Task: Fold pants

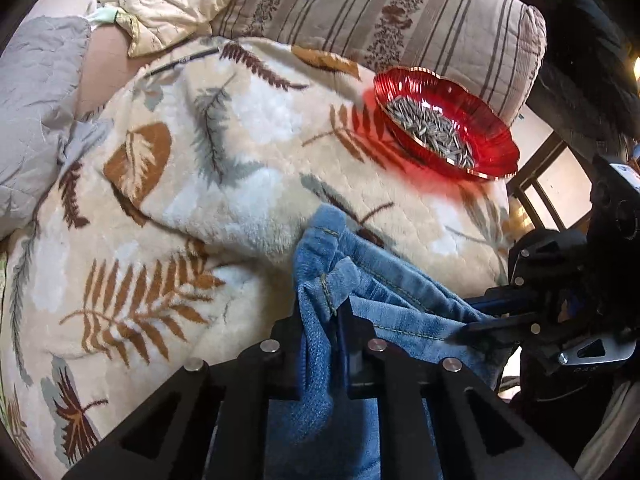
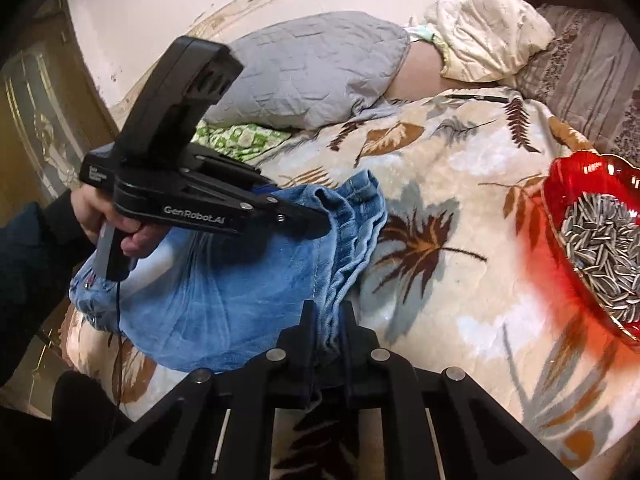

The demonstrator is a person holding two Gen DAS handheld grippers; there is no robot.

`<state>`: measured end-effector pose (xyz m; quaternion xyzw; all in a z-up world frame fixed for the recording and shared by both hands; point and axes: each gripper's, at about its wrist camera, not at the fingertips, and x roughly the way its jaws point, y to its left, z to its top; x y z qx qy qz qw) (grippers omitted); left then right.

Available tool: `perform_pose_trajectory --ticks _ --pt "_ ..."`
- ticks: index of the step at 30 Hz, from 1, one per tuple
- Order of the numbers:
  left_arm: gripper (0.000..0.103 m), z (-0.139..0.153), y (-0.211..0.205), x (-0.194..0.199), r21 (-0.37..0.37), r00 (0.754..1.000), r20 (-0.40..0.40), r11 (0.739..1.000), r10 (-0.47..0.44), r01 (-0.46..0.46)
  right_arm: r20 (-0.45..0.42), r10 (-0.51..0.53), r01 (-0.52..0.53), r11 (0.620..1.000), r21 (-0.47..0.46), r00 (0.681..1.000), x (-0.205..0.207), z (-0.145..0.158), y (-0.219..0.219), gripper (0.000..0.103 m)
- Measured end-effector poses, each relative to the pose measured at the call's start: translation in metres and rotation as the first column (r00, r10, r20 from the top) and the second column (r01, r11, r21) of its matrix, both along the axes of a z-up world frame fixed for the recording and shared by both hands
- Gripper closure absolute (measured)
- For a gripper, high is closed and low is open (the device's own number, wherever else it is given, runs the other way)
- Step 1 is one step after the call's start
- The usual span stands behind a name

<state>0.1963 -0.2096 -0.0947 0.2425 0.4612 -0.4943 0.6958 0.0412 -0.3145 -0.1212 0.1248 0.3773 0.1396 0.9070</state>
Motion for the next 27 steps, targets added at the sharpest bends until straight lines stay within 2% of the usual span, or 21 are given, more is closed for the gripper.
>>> perform_pose_trajectory --ticks 4,9,12,14,16,17,18,19,20,21,22,24,27 --pt "0.095 0.010 -0.004 -0.001 -0.037 0.999 0.034 0.999 -0.002 0.003 0.029 -0.020 0.019 1.000 0.005 0.999 -0.002 0.011 -0.005 0.093" --pt "0.095 0.026 -0.002 0.005 -0.125 1.000 0.017 0.992 0.002 0.000 0.129 -0.031 0.034 0.999 -0.019 0.991 -0.007 0.043 -0.006 0.094" --pt "0.095 0.009 -0.014 0.005 -0.048 1.000 0.011 0.999 -0.011 0.012 0.077 -0.060 0.062 0.998 -0.023 0.995 -0.004 0.032 -0.008 0.094" --pt "0.091 -0.010 -0.023 0.005 0.018 1.000 0.000 1.000 -0.010 0.010 -0.040 -0.085 0.085 0.996 0.014 0.996 0.006 0.002 -0.016 0.094" --pt "0.083 -0.018 -0.026 0.004 0.031 1.000 0.002 1.000 -0.004 0.004 -0.109 -0.094 0.102 0.993 0.066 0.990 0.011 -0.019 -0.024 0.090" --pt "0.064 -0.017 -0.025 0.002 0.022 1.000 0.017 1.000 0.009 -0.009 -0.122 -0.101 0.114 0.987 0.112 0.987 0.008 -0.024 -0.030 0.089" --pt "0.031 -0.015 -0.024 0.002 0.019 0.999 0.021 1.000 0.024 -0.024 -0.123 -0.102 0.119 0.983 0.139 0.987 0.007 -0.024 -0.033 0.088" --pt "0.019 -0.013 -0.021 0.002 0.013 0.999 0.023 0.999 0.037 -0.037 -0.131 -0.098 0.119 0.980 0.159 0.987 0.006 -0.023 -0.036 0.085" --pt "0.011 -0.009 -0.018 0.001 -0.006 0.999 0.027 0.999 0.044 -0.044 -0.131 -0.092 0.113 0.981 0.159 0.987 0.005 -0.022 -0.036 0.083" --pt "0.011 -0.005 -0.014 0.001 -0.025 0.999 0.034 0.999 0.037 -0.036 -0.130 -0.094 0.113 0.982 0.152 0.987 0.004 -0.021 -0.037 0.073" --pt "0.011 -0.001 -0.012 0.002 -0.033 0.998 0.044 0.999 0.034 -0.032 -0.135 -0.093 0.113 0.982 0.151 0.986 0.003 -0.021 -0.037 0.052" --pt "0.011 -0.002 -0.012 0.009 -0.013 0.998 0.036 0.999 0.051 -0.051 -0.136 -0.083 0.107 0.977 0.184 0.987 0.003 -0.021 -0.037 0.025" --pt "0.011 -0.014 -0.019 0.021 0.018 0.996 -0.048 0.997 0.080 -0.079 -0.098 -0.055 0.072 0.981 0.179 0.994 0.001 -0.016 -0.030 0.025"
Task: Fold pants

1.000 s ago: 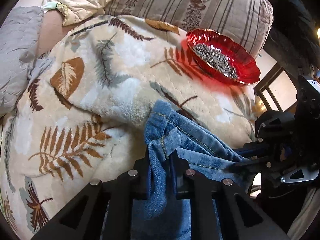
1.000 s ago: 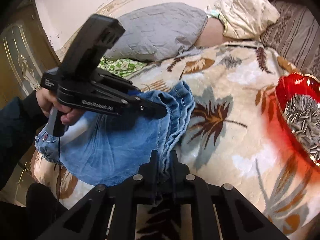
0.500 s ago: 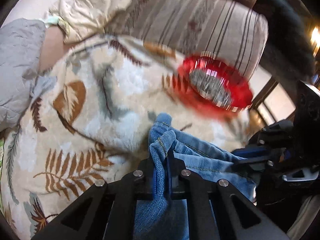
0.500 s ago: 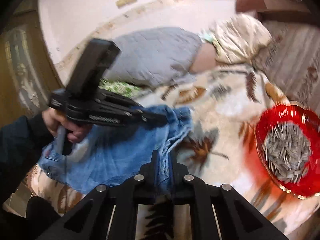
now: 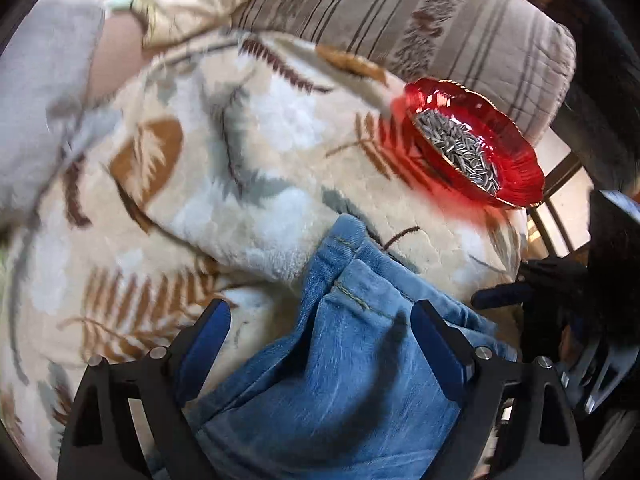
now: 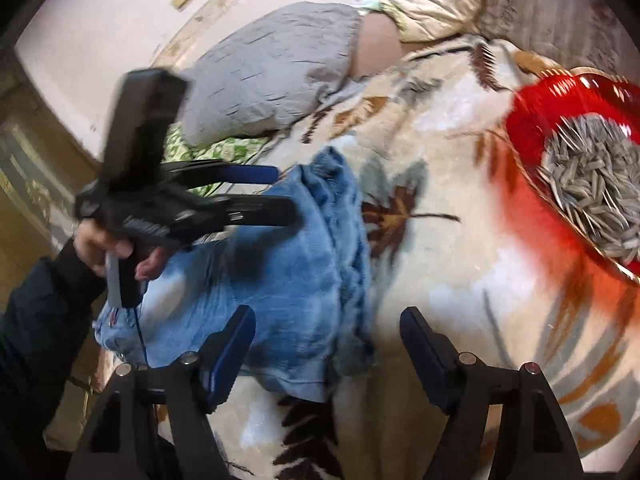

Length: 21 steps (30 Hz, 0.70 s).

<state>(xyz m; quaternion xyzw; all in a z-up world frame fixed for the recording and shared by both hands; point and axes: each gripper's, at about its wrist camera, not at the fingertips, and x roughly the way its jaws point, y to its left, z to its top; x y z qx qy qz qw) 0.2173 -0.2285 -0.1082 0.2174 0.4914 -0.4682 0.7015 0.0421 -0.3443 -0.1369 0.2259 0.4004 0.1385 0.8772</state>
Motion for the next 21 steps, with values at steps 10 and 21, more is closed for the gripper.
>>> perform_pose_trajectory --ticks 10,21 --pt "0.093 -0.013 -0.014 -0.029 0.037 0.990 0.036 0.990 -0.138 0.136 0.048 0.089 -0.080 0.983 -0.165 0.995 -0.003 0.002 0.033 0.076" --pt "0.096 0.065 0.012 -0.025 -0.166 0.986 0.163 0.984 -0.042 0.070 0.238 0.068 -0.021 0.980 -0.196 0.969 -0.012 0.050 0.027 0.079"
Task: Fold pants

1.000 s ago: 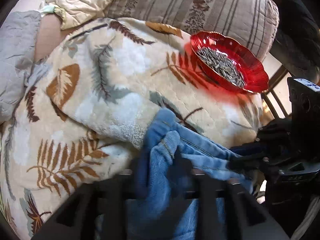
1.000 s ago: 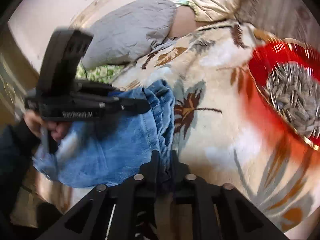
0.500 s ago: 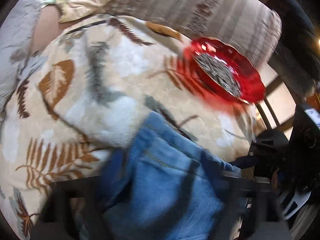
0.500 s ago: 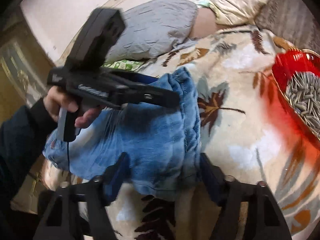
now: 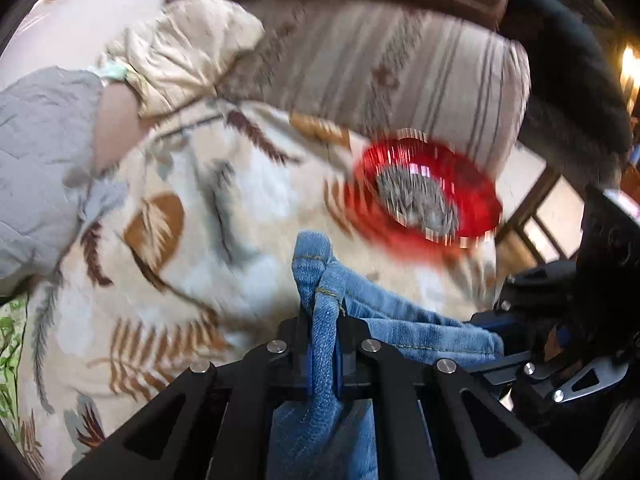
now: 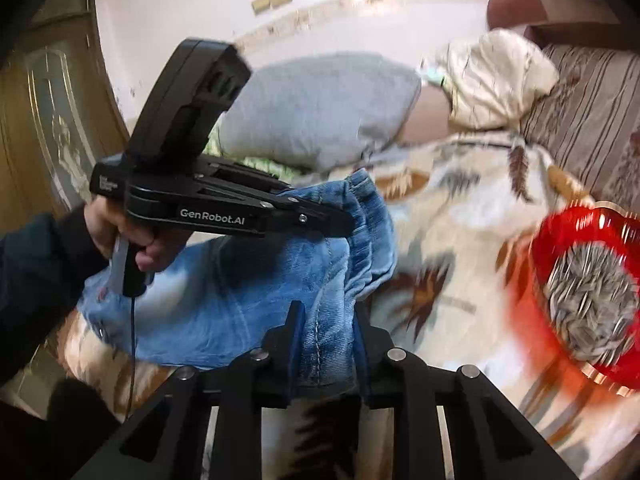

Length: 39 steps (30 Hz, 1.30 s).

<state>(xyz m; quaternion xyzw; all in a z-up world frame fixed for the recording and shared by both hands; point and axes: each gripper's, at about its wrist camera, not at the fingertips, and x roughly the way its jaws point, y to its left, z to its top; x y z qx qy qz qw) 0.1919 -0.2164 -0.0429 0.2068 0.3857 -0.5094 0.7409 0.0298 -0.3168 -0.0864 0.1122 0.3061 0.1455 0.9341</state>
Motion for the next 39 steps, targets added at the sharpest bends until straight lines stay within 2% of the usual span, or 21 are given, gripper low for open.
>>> perform_pose_trajectory --ticks 4,7,10,12,16,18,19,20,21,22,23,24,25,27,31,35,39 --pt "0.096 0.000 -0.027 0.021 0.020 1.000 -0.011 1.000 0.002 -0.002 0.004 -0.073 0.073 0.997 -0.029 0.997 0.016 0.010 -0.014 0.079" --pt "0.096 -0.034 -0.060 0.032 0.116 0.999 -0.049 0.993 -0.006 0.012 -0.085 -0.141 0.140 0.990 -0.017 0.986 0.031 -0.006 -0.033 0.079" --pt "0.095 -0.068 -0.077 0.037 0.199 0.997 -0.078 0.980 0.001 0.015 -0.192 -0.183 0.175 0.983 -0.056 0.964 0.043 -0.035 -0.040 0.079" --pt "0.095 -0.079 -0.078 0.040 0.201 0.995 -0.100 0.980 0.023 -0.003 -0.243 -0.188 0.172 0.981 -0.088 0.952 0.048 -0.051 -0.040 0.079" --pt "0.093 -0.079 -0.077 0.043 0.213 0.994 -0.101 0.977 0.041 -0.019 -0.245 -0.192 0.175 0.980 -0.090 0.950 0.050 -0.053 -0.040 0.076" --pt "0.085 -0.074 -0.077 0.040 0.216 0.995 -0.085 0.976 0.051 -0.032 -0.247 -0.194 0.180 0.981 -0.079 0.949 0.049 -0.053 -0.041 0.074" --pt "0.080 -0.071 -0.076 0.041 0.206 0.995 -0.089 0.978 0.054 -0.035 -0.246 -0.199 0.186 0.980 -0.075 0.949 0.046 -0.052 -0.043 0.069" --pt "0.064 -0.066 -0.075 0.041 0.191 0.994 -0.092 0.980 0.065 -0.046 -0.239 -0.212 0.198 0.977 -0.078 0.948 0.044 -0.048 -0.045 0.065" --pt "0.046 -0.059 -0.072 0.040 0.171 0.992 -0.091 0.983 0.088 -0.072 -0.231 -0.226 0.211 0.974 -0.085 0.947 0.041 -0.046 -0.048 0.054" --pt "0.035 -0.049 -0.066 0.039 0.151 0.990 -0.075 0.983 0.115 -0.103 -0.220 -0.239 0.225 0.970 -0.087 0.946 0.036 -0.040 -0.048 0.045" --pt "0.018 -0.038 -0.060 0.035 0.131 0.989 -0.049 0.983 0.137 -0.129 -0.217 -0.235 0.227 0.972 -0.061 0.947 0.032 -0.037 -0.051 0.042" --pt "0.015 -0.029 -0.053 0.032 0.107 0.988 -0.025 0.983 0.152 -0.149 -0.215 -0.232 0.229 0.973 -0.037 0.949 0.030 -0.034 -0.053 0.037" --pt "0.015 -0.020 -0.046 0.028 0.080 0.987 -0.016 0.985 0.157 -0.156 -0.207 -0.242 0.242 0.970 -0.026 0.948 0.024 -0.031 -0.054 0.033" --pt "0.015 -0.008 -0.033 0.026 0.055 0.987 -0.026 0.986 0.161 -0.159 -0.205 -0.250 0.251 0.968 -0.021 0.946 0.020 -0.028 -0.055 0.033" --pt "0.015 0.004 -0.019 0.024 0.067 0.991 -0.008 0.989 0.135 -0.134 -0.239 -0.210 0.235 0.969 0.079 0.948 0.012 -0.029 -0.051 0.033" --pt "0.015 0.005 -0.027 0.019 0.113 1.000 0.001 0.994 -0.003 0.003 -0.311 -0.228 0.308 0.922 0.236 0.922 -0.004 -0.042 -0.053 0.033" --pt "0.015 -0.008 -0.049 0.012 0.218 0.993 0.030 0.970 -0.115 0.105 -0.339 -0.249 0.359 0.879 0.314 0.907 -0.013 -0.054 -0.055 0.033"
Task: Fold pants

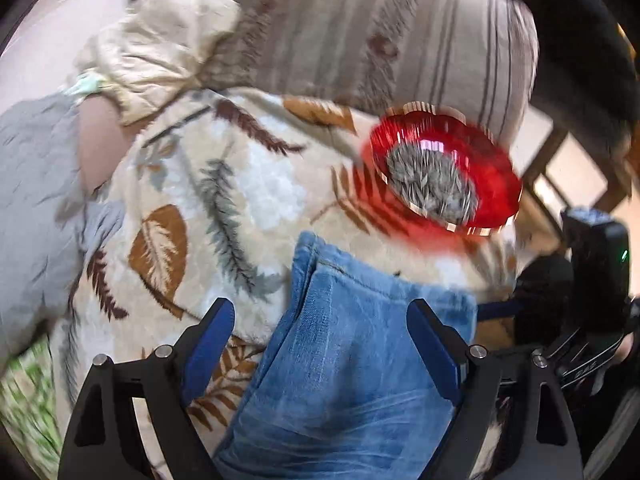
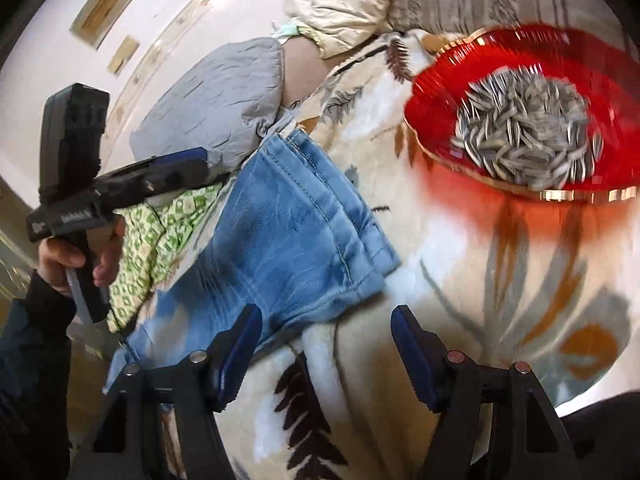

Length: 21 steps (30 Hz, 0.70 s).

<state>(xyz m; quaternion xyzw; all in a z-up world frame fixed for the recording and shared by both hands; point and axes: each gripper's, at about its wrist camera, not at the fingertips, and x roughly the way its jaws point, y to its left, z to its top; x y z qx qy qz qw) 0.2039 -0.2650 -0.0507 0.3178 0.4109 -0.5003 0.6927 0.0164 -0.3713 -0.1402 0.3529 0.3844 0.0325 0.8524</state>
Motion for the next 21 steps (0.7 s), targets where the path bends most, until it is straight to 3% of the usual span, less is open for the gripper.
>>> perform_pose_trajectory --ticks 5,10,13,14,15,16,17,18,21 --pt "0.015 -0.024 -0.032 0.007 0.087 0.998 -0.046 0.995 -0.049 0.053 0.007 -0.067 0.066 0.993 0.094 0.998 0.007 -0.011 -0.003 0.033" --pt "0.015 -0.044 -0.057 0.019 0.121 0.993 -0.102 0.990 -0.058 0.070 0.020 -0.112 0.110 0.989 0.102 0.993 0.017 -0.014 -0.006 0.034" --pt "0.018 -0.053 -0.062 0.023 0.141 0.989 -0.135 0.986 -0.066 0.085 0.019 -0.124 0.123 0.990 0.068 0.992 0.022 -0.014 -0.003 0.047" --pt "0.031 -0.055 -0.063 0.024 0.144 0.988 -0.137 0.985 -0.070 0.090 0.017 -0.132 0.131 0.990 0.054 0.991 0.023 -0.015 -0.003 0.052" --pt "0.056 -0.055 -0.063 0.025 0.143 0.988 -0.135 0.985 -0.072 0.091 0.013 -0.138 0.137 0.989 0.048 0.990 0.023 -0.016 -0.004 0.062" --pt "0.068 -0.055 -0.062 0.026 0.142 0.988 -0.138 0.986 -0.067 0.086 0.010 -0.146 0.145 0.988 0.049 0.989 0.024 -0.018 -0.006 0.071" --pt "0.079 -0.055 -0.062 0.027 0.140 0.988 -0.146 0.987 -0.059 0.080 0.004 -0.152 0.152 0.987 0.054 0.988 0.024 -0.020 -0.009 0.074" --pt "0.088 -0.054 -0.061 0.027 0.135 0.986 -0.152 0.987 -0.061 0.082 0.005 -0.152 0.151 0.987 0.060 0.988 0.023 -0.021 -0.010 0.077" --pt "0.091 -0.049 -0.058 0.020 0.128 0.990 -0.119 0.987 -0.079 0.094 0.029 -0.134 0.133 0.991 0.028 0.991 0.023 -0.015 -0.006 0.082"
